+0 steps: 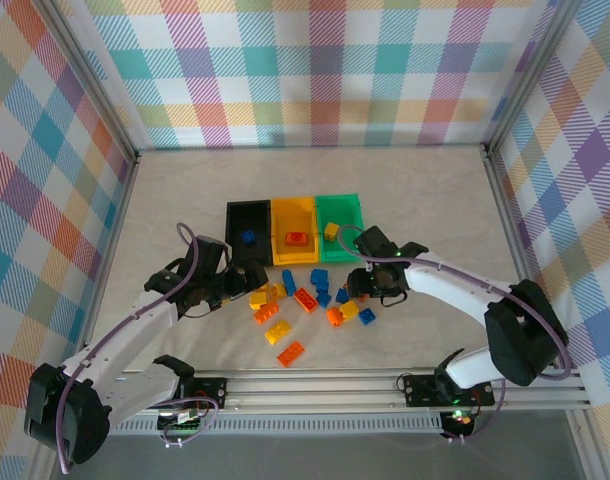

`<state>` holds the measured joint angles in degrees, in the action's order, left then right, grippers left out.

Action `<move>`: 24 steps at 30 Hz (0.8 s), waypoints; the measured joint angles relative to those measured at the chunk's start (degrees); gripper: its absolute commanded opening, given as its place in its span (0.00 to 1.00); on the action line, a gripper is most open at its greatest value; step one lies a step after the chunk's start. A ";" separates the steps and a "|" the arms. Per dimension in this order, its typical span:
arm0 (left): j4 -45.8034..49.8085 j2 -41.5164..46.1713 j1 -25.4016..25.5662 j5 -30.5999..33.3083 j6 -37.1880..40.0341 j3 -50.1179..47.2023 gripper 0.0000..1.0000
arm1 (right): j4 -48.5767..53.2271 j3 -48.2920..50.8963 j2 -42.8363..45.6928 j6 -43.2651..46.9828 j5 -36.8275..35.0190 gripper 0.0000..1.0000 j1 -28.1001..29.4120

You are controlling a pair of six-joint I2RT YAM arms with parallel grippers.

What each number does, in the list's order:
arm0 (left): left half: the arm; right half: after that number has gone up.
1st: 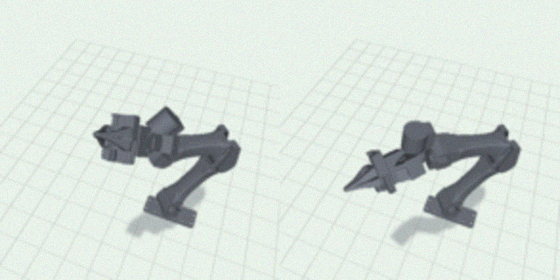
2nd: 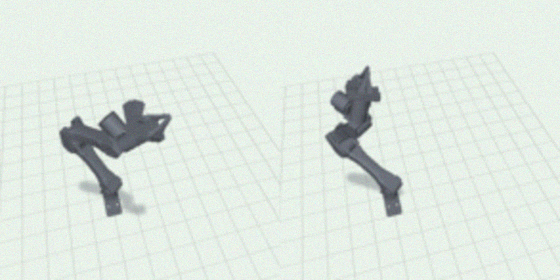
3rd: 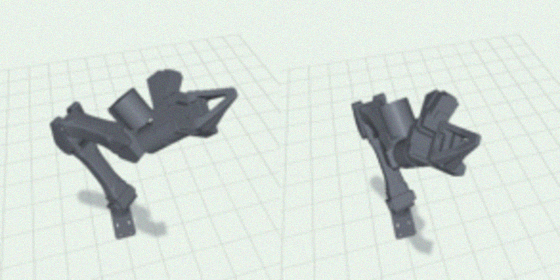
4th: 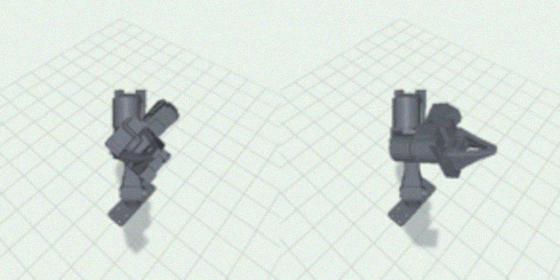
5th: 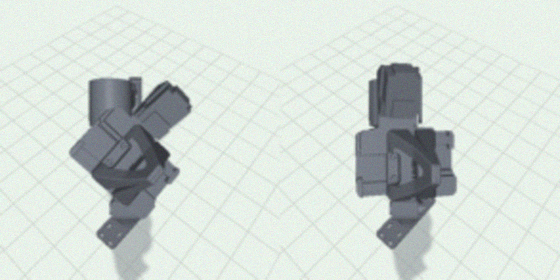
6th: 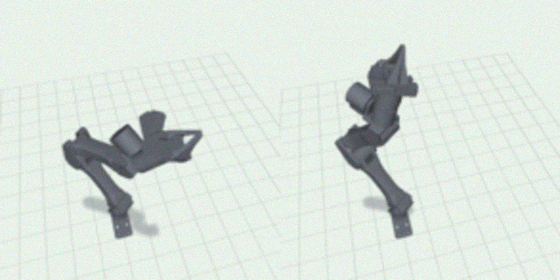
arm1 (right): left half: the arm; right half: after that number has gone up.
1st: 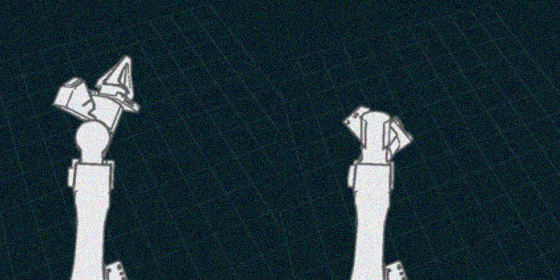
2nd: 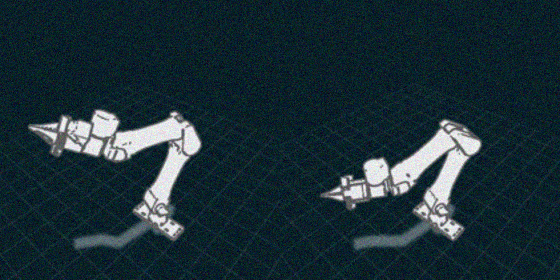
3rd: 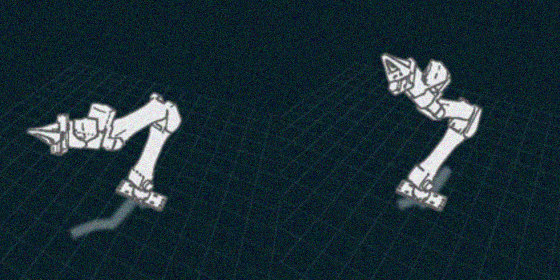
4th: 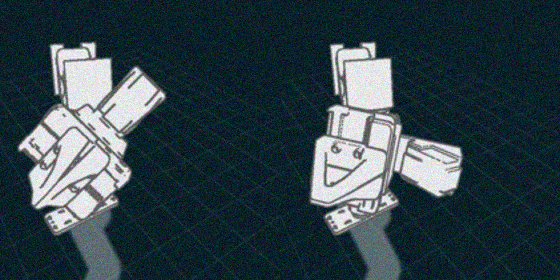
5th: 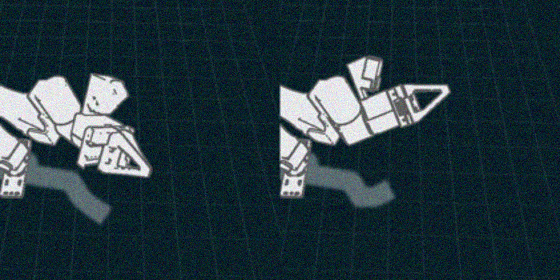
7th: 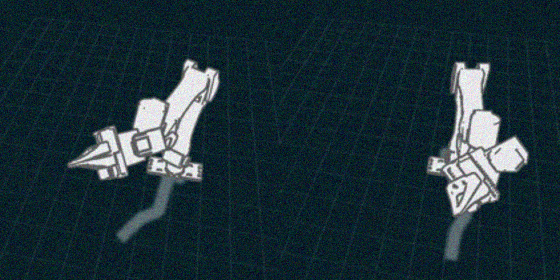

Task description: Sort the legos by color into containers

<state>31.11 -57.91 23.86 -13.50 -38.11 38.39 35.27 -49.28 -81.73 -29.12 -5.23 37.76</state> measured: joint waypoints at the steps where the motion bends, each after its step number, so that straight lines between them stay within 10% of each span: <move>1: -0.02 0.00 0.02 -0.02 0.00 -0.11 1.00 | -0.07 0.33 -0.09 0.00 0.39 0.64 0.02; 24: -1.77 -0.92 -0.04 -0.61 -0.24 -1.51 1.00 | 1.66 8.59 1.68 -0.13 3.39 0.68 6.08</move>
<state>29.34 -58.83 23.81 -14.11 -38.35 36.88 36.93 -40.69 -80.05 -29.26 -1.85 43.83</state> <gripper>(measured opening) 0.998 0.681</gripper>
